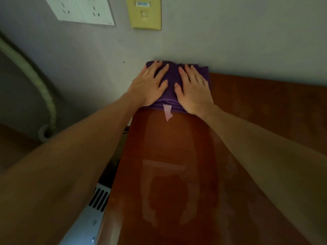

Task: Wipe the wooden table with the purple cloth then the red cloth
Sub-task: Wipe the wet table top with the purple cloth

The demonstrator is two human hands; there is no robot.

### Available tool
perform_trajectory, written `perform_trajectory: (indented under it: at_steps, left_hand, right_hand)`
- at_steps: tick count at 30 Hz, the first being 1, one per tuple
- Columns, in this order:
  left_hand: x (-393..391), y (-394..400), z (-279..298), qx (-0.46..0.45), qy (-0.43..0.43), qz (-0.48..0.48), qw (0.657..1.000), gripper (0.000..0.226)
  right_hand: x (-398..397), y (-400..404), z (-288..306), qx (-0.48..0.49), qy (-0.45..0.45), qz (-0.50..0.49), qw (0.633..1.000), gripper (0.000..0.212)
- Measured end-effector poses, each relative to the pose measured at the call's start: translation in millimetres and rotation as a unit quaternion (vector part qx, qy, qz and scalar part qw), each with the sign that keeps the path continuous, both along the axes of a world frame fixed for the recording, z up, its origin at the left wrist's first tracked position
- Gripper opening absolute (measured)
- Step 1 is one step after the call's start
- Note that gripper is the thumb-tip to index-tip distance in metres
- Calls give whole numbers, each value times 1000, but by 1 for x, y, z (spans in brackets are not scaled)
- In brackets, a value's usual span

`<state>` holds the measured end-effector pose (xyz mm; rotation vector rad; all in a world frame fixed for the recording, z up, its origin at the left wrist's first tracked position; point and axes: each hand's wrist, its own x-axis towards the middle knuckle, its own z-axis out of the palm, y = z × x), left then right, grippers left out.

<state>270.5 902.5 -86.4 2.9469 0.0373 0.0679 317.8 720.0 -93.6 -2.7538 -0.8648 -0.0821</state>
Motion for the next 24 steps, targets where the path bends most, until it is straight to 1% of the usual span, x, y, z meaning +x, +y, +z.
perform_trajectory:
  at_steps: [4, 10, 15, 18, 21, 24]
  left_hand:
    - [-47, -22, 2, -5, 3, 4, 1000, 60]
    - [-173, -71, 5, -12, 14, -8, 1000, 73]
    - [-299, -118, 5, -8, 23, -5, 1000, 66]
    - [-368, -145, 5, -20, 19, -15, 1000, 64]
    - [-418, -169, 5, -26, 28, -24, 999, 64]
    - [-442, -188, 5, -20, 31, -28, 999, 63]
  right_hand:
    - [-45, -18, 4, 10, 12, -3, 1000, 61]
    - [-175, -67, 8, 15, 32, -18, 999, 68]
    - [-300, -112, 8, 12, 40, -17, 999, 66]
    - [-367, -142, 8, 8, 42, -24, 999, 66]
    - [-417, -166, 7, -2, 39, -30, 999, 65]
    - [-444, -184, 4, -1, 35, -42, 998, 64]
